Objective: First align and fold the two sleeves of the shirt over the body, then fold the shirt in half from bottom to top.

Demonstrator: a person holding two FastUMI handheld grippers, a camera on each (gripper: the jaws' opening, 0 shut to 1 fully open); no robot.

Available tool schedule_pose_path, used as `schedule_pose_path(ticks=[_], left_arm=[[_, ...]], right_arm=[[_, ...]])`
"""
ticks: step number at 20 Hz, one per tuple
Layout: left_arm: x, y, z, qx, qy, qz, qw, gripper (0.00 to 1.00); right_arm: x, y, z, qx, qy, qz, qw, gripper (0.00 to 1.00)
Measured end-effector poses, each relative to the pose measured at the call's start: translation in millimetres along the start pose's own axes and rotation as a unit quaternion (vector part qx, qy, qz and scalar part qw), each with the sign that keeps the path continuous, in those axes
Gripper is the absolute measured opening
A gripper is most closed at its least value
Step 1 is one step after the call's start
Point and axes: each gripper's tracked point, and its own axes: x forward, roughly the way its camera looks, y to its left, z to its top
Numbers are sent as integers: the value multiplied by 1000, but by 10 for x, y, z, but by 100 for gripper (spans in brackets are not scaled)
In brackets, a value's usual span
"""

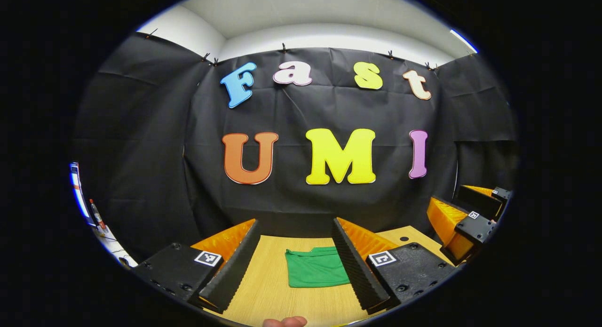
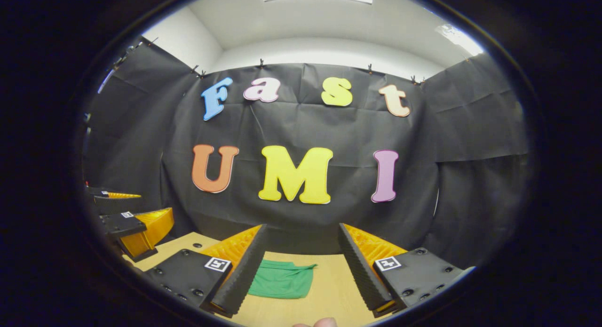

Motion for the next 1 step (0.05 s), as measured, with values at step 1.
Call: schedule_pose_path(ticks=[1], left_arm=[[9,3,14,0,-2,1,1000,98]], right_arm=[[3,13,11,1,0,0,1000,92]])
